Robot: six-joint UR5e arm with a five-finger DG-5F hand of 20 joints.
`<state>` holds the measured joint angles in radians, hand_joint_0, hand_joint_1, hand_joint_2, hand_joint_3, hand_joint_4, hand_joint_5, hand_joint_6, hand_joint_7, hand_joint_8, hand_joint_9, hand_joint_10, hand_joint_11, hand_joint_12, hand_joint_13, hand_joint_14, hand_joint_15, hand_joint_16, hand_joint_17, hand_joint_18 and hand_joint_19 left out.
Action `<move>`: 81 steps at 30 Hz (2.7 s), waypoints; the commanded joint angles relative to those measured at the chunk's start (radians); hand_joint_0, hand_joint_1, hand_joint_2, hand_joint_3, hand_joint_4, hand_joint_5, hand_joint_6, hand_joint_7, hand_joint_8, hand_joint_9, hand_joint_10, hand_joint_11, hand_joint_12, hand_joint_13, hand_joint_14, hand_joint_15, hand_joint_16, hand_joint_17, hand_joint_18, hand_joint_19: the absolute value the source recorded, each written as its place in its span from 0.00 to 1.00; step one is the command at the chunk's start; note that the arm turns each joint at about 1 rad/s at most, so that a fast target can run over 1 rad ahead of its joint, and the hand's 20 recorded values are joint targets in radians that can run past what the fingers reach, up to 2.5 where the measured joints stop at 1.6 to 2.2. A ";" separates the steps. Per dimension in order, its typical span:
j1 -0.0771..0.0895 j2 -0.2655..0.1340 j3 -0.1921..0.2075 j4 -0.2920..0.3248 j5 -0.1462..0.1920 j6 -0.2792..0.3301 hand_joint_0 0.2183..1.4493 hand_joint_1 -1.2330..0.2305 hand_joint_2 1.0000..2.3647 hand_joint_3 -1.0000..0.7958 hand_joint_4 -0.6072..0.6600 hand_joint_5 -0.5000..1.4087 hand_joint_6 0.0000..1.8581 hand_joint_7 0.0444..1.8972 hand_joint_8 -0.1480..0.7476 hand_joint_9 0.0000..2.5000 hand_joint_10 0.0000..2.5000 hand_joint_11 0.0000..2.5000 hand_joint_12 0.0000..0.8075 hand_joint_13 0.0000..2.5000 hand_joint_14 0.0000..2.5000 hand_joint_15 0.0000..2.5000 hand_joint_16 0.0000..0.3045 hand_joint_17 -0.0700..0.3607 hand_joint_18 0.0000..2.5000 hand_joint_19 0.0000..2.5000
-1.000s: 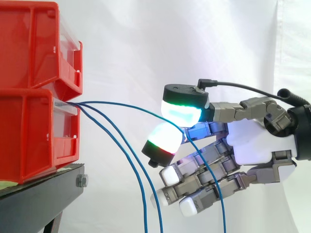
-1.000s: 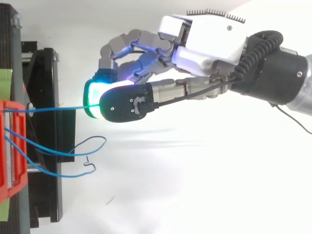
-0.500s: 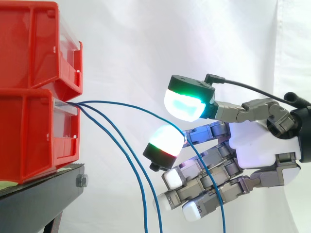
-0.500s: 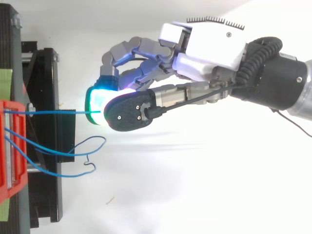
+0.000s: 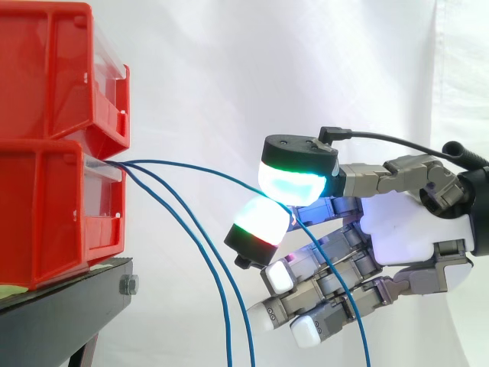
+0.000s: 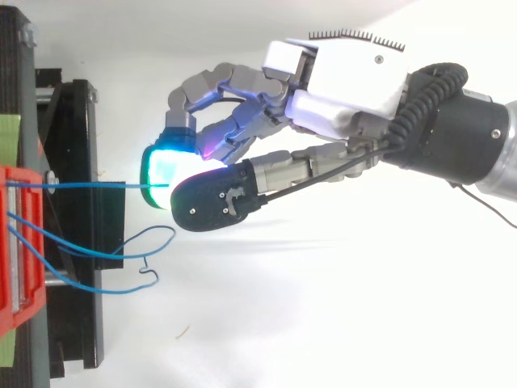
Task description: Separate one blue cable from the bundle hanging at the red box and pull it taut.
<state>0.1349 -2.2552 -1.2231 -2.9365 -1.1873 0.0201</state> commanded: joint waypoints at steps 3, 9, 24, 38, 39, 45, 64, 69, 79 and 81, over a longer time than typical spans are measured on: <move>0.000 0.000 0.001 -0.001 0.000 0.009 0.35 0.31 0.01 0.51 0.38 0.16 0.50 0.63 0.52 0.35 0.01 0.31 0.47 0.27 0.00 0.13 0.16 0.42 0.28 0.16; 0.000 0.000 -0.001 -0.001 0.000 0.014 0.36 0.31 0.01 0.52 0.32 0.16 0.50 0.65 0.50 0.37 0.01 0.36 0.46 0.27 0.01 0.14 0.16 0.41 0.28 0.17; 0.009 0.000 -0.088 0.094 -0.011 0.110 0.37 0.32 0.01 0.47 0.34 0.15 0.50 0.61 0.48 0.54 0.01 0.56 0.46 0.39 0.01 0.26 0.14 0.39 0.29 0.17; 0.000 0.000 -0.090 0.057 -0.103 0.110 0.38 0.31 0.01 0.47 0.35 0.16 0.49 0.62 0.49 0.54 0.01 0.59 0.45 0.48 0.01 0.55 0.15 0.40 0.42 0.40; 0.000 0.000 -0.090 0.050 -0.117 0.112 0.38 0.31 0.01 0.47 0.35 0.16 0.49 0.61 0.49 0.54 0.01 0.59 0.45 0.49 0.01 0.57 0.14 0.39 0.43 0.42; -0.001 0.000 -0.090 0.004 -0.149 0.101 0.38 0.30 0.01 0.47 0.34 0.16 0.49 0.62 0.50 0.54 0.00 0.61 0.44 0.52 0.00 0.67 0.14 0.38 0.47 0.53; 0.002 0.000 -0.090 0.011 -0.146 0.084 0.39 0.30 0.01 0.47 0.36 0.16 0.49 0.62 0.47 0.50 0.33 0.64 0.43 0.45 0.58 0.59 0.12 0.35 0.56 0.73; 0.002 0.000 -0.088 0.014 -0.144 0.084 0.39 0.30 0.01 0.48 0.35 0.16 0.49 0.61 0.48 0.49 0.42 0.62 0.43 0.44 0.64 0.59 0.12 0.35 0.57 0.74; 0.011 0.002 -0.062 0.013 -0.144 0.084 0.39 0.30 0.01 0.48 0.36 0.16 0.49 0.61 0.48 0.48 0.47 0.61 0.43 0.44 0.65 0.59 0.12 0.35 0.57 0.73; 0.011 0.002 -0.062 0.014 -0.144 0.084 0.39 0.30 0.01 0.47 0.36 0.16 0.49 0.61 0.47 0.47 0.48 0.60 0.43 0.44 0.65 0.58 0.12 0.35 0.57 0.74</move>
<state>0.1451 -2.2538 -1.2874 -2.9224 -1.3318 0.1043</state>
